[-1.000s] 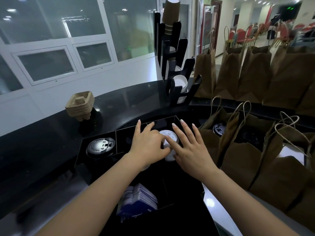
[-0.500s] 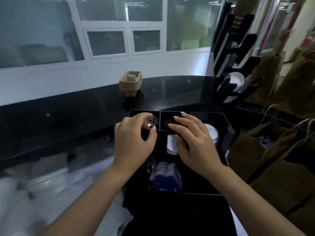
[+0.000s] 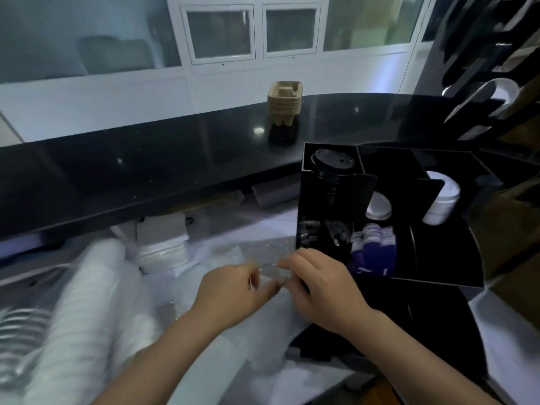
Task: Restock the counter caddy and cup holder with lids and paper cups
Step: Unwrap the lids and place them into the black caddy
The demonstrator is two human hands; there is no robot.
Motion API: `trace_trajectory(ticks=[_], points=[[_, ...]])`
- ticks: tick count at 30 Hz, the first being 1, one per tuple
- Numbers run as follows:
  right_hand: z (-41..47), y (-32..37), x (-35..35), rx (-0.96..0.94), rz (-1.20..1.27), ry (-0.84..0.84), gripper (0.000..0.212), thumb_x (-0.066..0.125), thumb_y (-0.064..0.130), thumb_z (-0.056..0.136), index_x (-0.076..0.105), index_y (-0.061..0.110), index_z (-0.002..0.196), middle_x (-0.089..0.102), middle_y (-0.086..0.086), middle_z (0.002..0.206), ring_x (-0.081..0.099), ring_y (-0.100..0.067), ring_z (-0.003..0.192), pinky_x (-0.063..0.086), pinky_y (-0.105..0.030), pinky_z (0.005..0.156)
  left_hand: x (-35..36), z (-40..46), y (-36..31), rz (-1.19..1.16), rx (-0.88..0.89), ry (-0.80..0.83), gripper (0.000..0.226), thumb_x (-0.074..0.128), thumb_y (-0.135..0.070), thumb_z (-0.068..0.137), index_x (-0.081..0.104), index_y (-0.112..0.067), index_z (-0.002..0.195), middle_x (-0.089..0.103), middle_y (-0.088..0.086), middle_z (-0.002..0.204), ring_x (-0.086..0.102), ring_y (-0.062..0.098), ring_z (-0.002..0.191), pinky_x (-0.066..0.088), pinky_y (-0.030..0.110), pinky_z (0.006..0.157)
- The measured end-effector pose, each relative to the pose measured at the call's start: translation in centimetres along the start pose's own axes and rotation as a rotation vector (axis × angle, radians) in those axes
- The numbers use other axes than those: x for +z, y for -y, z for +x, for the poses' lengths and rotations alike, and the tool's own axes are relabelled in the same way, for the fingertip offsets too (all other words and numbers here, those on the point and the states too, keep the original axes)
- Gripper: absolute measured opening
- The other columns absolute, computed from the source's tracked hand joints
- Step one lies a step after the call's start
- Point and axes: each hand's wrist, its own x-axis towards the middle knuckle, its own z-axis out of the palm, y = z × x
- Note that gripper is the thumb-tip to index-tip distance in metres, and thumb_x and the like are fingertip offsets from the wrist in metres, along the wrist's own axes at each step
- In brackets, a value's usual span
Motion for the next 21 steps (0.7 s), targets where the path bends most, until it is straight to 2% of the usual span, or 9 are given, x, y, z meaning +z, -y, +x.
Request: trace_trajectory(ticks=[3, 7, 10, 12, 14, 16, 17, 19, 21], points=[[-2.5, 1.3, 0.1, 0.117, 0.058, 0.007, 0.016, 0.046, 0.01, 0.079, 0.061, 0.007, 0.085, 0.059, -0.003, 0.081, 0.055, -0.02, 0.07, 0.048, -0.033, 0.056, 0.3, -2.4, 1.6, 0.003, 0.078, -0.083, 0.071, 0.013, -0.088, 0.068, 0.049, -0.027, 0.072, 0.057, -0.011, 0.066, 0.052, 0.005, 0.062, 0.031, 0.018, 0.052], [-5.8, 2.3, -1.3, 0.259, 0.091, -0.032, 0.009, 0.047, 0.011, 0.076, 0.055, 0.011, 0.07, 0.051, 0.006, 0.069, 0.046, -0.007, 0.059, 0.039, -0.023, 0.05, -0.1, -3.9, 2.4, -0.112, 0.24, -0.26, 0.049, 0.036, -0.07, 0.084, 0.041, -0.028, 0.061, 0.037, -0.012, 0.05, 0.037, 0.005, 0.046, 0.022, 0.013, 0.045], [-8.3, 3.5, -1.3, 0.355, 0.099, 0.008, 0.009, 0.048, 0.014, 0.073, 0.049, 0.016, 0.065, 0.044, 0.01, 0.062, 0.039, -0.003, 0.052, 0.035, -0.024, 0.045, -0.4, -5.3, 2.9, -0.125, 0.34, -0.158, 0.059, 0.028, -0.082, 0.078, 0.042, -0.026, 0.064, 0.04, -0.01, 0.053, 0.041, 0.007, 0.05, 0.027, 0.018, 0.048], [-9.7, 4.5, -0.4, 0.408, 0.078, 0.094, 0.009, 0.05, 0.015, 0.073, 0.049, 0.02, 0.066, 0.045, 0.012, 0.061, 0.04, 0.0, 0.051, 0.037, -0.024, 0.044, -0.2, -6.3, 3.1, -0.034, 0.455, -0.119, 0.071, 0.023, -0.092, 0.071, 0.038, -0.023, 0.064, 0.044, -0.01, 0.053, 0.042, 0.007, 0.049, 0.026, 0.023, 0.046], [-10.6, 5.5, 1.0, 0.474, 0.067, 0.233, 0.009, 0.053, 0.02, 0.073, 0.058, 0.027, 0.07, 0.048, 0.021, 0.064, 0.046, 0.008, 0.058, 0.036, -0.008, 0.05, 0.5, -7.1, 3.0, 0.078, 0.593, -0.128, 0.07, 0.029, -0.092, 0.07, 0.034, -0.022, 0.064, 0.044, -0.01, 0.051, 0.042, 0.011, 0.044, 0.021, 0.024, 0.043], [-11.1, 6.4, 2.7, 0.51, 0.085, 0.287, 0.017, 0.05, 0.024, 0.076, 0.065, 0.03, 0.081, 0.047, 0.029, 0.069, 0.047, 0.018, 0.065, 0.035, -0.001, 0.056, 1.5, -7.5, 3.2, 0.171, 0.691, -0.127, 0.062, 0.041, -0.084, 0.07, 0.042, -0.022, 0.066, 0.045, -0.007, 0.051, 0.042, 0.014, 0.04, 0.021, 0.024, 0.041], [-11.3, 6.8, 3.6, 0.535, 0.107, 0.273, 0.02, 0.047, 0.024, 0.078, 0.065, 0.03, 0.086, 0.048, 0.03, 0.072, 0.049, 0.017, 0.069, 0.037, -0.002, 0.059, 1.9, -7.5, 3.4, 0.212, 0.72, -0.117, 0.053, 0.05, -0.074, 0.07, 0.047, -0.021, 0.068, 0.045, -0.006, 0.05, 0.042, 0.015, 0.038, 0.021, 0.024, 0.04], [-11.0, 7.7, 4.9, 0.585, 0.128, 0.263, 0.022, 0.046, 0.022, 0.085, 0.065, 0.026, 0.094, 0.058, 0.021, 0.082, 0.056, 0.004, 0.078, 0.046, -0.014, 0.067, 2.4, -7.3, 3.8, 0.218, 0.728, -0.116, 0.029, 0.059, -0.048, 0.07, 0.049, -0.021, 0.071, 0.047, -0.005, 0.049, 0.044, 0.017, 0.035, 0.022, 0.022, 0.036], [-10.2, 8.1, 5.8, 0.618, 0.127, 0.24, 0.025, 0.047, 0.019, 0.088, 0.067, 0.023, 0.101, 0.064, 0.009, 0.093, 0.059, -0.005, 0.088, 0.049, -0.021, 0.077, 2.1, -7.2, 3.9, 0.046, 0.627, -0.089, 0.014, 0.051, -0.039, 0.076, 0.05, -0.025, 0.074, 0.055, -0.005, 0.055, 0.049, 0.014, 0.04, 0.034, 0.025, 0.035]])
